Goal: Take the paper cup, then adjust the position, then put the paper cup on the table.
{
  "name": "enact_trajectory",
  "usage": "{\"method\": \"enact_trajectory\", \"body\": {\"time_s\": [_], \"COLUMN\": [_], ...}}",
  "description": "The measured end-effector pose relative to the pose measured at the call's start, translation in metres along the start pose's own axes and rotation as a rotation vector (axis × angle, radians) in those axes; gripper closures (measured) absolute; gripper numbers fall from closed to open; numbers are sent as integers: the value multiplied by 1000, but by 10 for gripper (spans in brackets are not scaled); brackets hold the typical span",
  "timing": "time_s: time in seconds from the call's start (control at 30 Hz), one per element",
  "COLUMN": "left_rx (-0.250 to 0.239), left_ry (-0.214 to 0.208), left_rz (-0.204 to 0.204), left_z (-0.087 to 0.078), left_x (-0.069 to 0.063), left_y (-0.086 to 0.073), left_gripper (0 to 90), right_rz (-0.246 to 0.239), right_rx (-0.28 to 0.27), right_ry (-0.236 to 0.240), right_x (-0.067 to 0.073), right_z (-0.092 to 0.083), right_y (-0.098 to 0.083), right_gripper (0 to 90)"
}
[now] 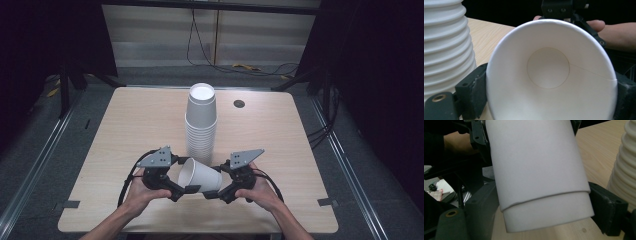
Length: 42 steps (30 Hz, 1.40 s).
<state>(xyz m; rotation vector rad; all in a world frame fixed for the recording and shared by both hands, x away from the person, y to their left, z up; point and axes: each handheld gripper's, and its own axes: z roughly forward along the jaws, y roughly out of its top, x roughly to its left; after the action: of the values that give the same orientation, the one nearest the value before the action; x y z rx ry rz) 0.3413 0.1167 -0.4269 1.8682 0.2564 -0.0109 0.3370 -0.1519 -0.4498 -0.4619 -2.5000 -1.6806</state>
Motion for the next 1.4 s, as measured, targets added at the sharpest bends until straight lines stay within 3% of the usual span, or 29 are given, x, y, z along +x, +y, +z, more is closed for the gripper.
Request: {"method": "enact_trajectory", "body": {"time_s": [0.33,0.6,0.9,1.03,1.13,1.3,1.4], "left_rx": [3,14,71,94,121,148,175], "left_ry": [28,75,119,143,159,160,191], "left_rz": [0,-37,-15,-20,-23,-36,-37], "left_z": [-8,-21,-33,-35,-34,-38,-42], "left_x": [3,8,15,17,18,21,24], "left_y": [1,3,7,4,2,2,2], "left_gripper": [97,96,92,92,93,92,91], "right_rz": [16,23,23,18,16,30,44], "right_rx": [-8,-25,-41,-44,-52,-58,-66], "right_ry": [-33,-84,-145,-186,-245,-310,-345], "right_x": [-1,-2,-2,-2,-2,-2,-5], "right_z": [-5,-16,-26,-31,-39,-52,-55], "right_y": [-1,-2,-4,-5,-4,-8,-9], "right_gripper": [141,140,142,139,137,137,137]}}
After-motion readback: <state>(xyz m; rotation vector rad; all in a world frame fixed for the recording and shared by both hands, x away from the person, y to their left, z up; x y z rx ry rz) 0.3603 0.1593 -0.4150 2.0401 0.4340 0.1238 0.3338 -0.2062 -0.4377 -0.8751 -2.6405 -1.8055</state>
